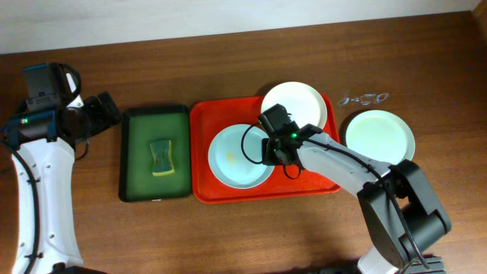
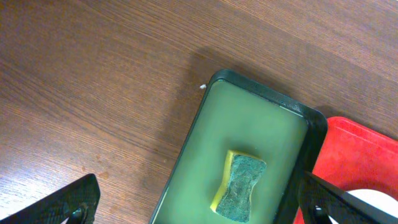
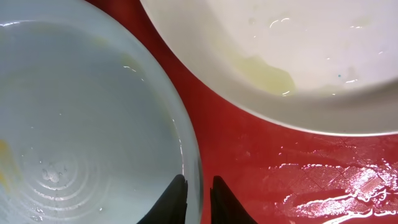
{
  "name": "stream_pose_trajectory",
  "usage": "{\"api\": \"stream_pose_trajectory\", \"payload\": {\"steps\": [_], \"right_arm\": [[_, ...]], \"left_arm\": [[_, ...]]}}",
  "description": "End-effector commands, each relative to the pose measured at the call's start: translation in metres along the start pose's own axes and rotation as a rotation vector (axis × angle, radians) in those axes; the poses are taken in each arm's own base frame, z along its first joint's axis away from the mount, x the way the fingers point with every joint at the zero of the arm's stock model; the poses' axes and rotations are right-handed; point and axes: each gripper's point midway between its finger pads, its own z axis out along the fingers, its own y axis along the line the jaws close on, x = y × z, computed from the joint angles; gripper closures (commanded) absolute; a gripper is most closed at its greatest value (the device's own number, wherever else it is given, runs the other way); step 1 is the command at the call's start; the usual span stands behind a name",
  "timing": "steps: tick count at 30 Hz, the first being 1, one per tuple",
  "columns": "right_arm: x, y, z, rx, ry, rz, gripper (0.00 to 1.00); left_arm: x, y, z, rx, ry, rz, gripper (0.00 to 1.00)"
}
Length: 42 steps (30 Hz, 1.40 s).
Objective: Clean dirty plates on tray and stack at the side
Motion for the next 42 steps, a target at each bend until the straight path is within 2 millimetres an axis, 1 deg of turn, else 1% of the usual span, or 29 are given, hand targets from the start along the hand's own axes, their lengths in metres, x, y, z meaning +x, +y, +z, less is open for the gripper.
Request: {"api": "stream_pose_trajectory", "payload": {"steps": [1, 6, 8, 9, 10, 11, 14, 15, 16, 17, 18, 21, 22, 23, 24, 25, 26, 31, 34, 36, 38, 42], "right_arm": [[0.006, -0.008, 0.006, 0.028, 0.013, 0.006, 0.84], [0.008, -0.009, 0.008, 0.033, 0.021, 0.005, 0.87], [0.007, -0.008, 0.009, 0.031, 0.018, 0.005, 0.88], [0.006, -0.007, 0.009, 0.029, 0.016, 0.006, 0.93], [0.006, -0.007, 0.009, 0.028, 0.015, 0.006, 0.96], [0.006, -0.007, 0.009, 0.029, 0.016, 0.006, 0.96], [0.007, -0.006, 0.009, 0.022, 0.019, 0.006, 0.96], [0.007, -0.006, 0.009, 0.022, 0.019, 0.006, 0.96], [0.007, -0.006, 0.009, 0.023, 0.020, 0.005, 0.96], [0.007, -0.006, 0.009, 0.023, 0.020, 0.005, 0.96], [0.007, -0.006, 0.009, 0.023, 0.020, 0.006, 0.96], [0.007, -0.007, 0.009, 0.023, 0.020, 0.005, 0.96], [0.007, -0.006, 0.009, 0.023, 0.020, 0.006, 0.96], [0.007, -0.006, 0.009, 0.023, 0.020, 0.006, 0.96], [0.007, -0.006, 0.009, 0.022, 0.020, 0.006, 0.96], [0.007, -0.006, 0.009, 0.022, 0.020, 0.006, 0.96], [0.007, -0.007, 0.009, 0.023, 0.020, 0.006, 0.96], [0.007, -0.006, 0.009, 0.023, 0.020, 0.006, 0.96], [0.007, -0.006, 0.009, 0.023, 0.020, 0.006, 0.95], [0.007, -0.007, 0.009, 0.023, 0.020, 0.006, 0.95], [0.007, -0.007, 0.009, 0.023, 0.020, 0.006, 0.95], [0.007, -0.006, 0.009, 0.023, 0.020, 0.006, 0.95]], "left_arm": [[-0.002, 0.000, -0.004, 0.008, -0.009, -0.010, 0.01], [-0.003, 0.000, -0.004, 0.008, -0.010, -0.010, 0.01], [-0.013, -0.003, -0.004, 0.019, -0.051, -0.011, 0.01], [-0.015, -0.003, -0.004, 0.022, -0.059, -0.011, 0.01], [-0.015, -0.003, -0.004, 0.022, -0.059, -0.011, 0.01], [-0.011, -0.003, -0.004, 0.020, -0.046, -0.011, 0.01], [0.008, -0.015, -0.003, 0.089, 0.038, -0.006, 0.01], [0.019, -0.019, 0.002, 0.089, 0.072, 0.039, 0.00], [0.033, -0.031, 0.010, 0.089, 0.119, 0.077, 0.04], [0.043, -0.036, 0.016, 0.071, 0.145, 0.106, 0.01], [0.048, -0.039, 0.020, 0.062, 0.160, 0.121, 0.00], [0.074, -0.051, 0.038, 0.017, 0.242, 0.202, 0.04], [0.081, -0.054, 0.045, -0.004, 0.264, 0.227, 0.07], [0.086, -0.057, 0.051, -0.012, 0.284, 0.243, 0.16], [0.091, -0.059, 0.057, -0.014, 0.305, 0.254, 0.34], [0.095, -0.060, 0.061, -0.018, 0.320, 0.259, 0.39], [0.099, -0.061, 0.067, -0.023, 0.340, 0.264, 0.41], [0.123, -0.057, 0.099, -0.060, 0.451, 0.280, 0.43], [0.135, -0.060, 0.114, -0.032, 0.511, 0.331, 0.46], [0.142, -0.065, 0.121, 0.009, 0.540, 0.352, 0.48], [0.146, -0.065, 0.126, 0.012, 0.557, 0.353, 0.55], [0.150, -0.069, 0.131, 0.022, 0.562, 0.394, 0.55]]}}
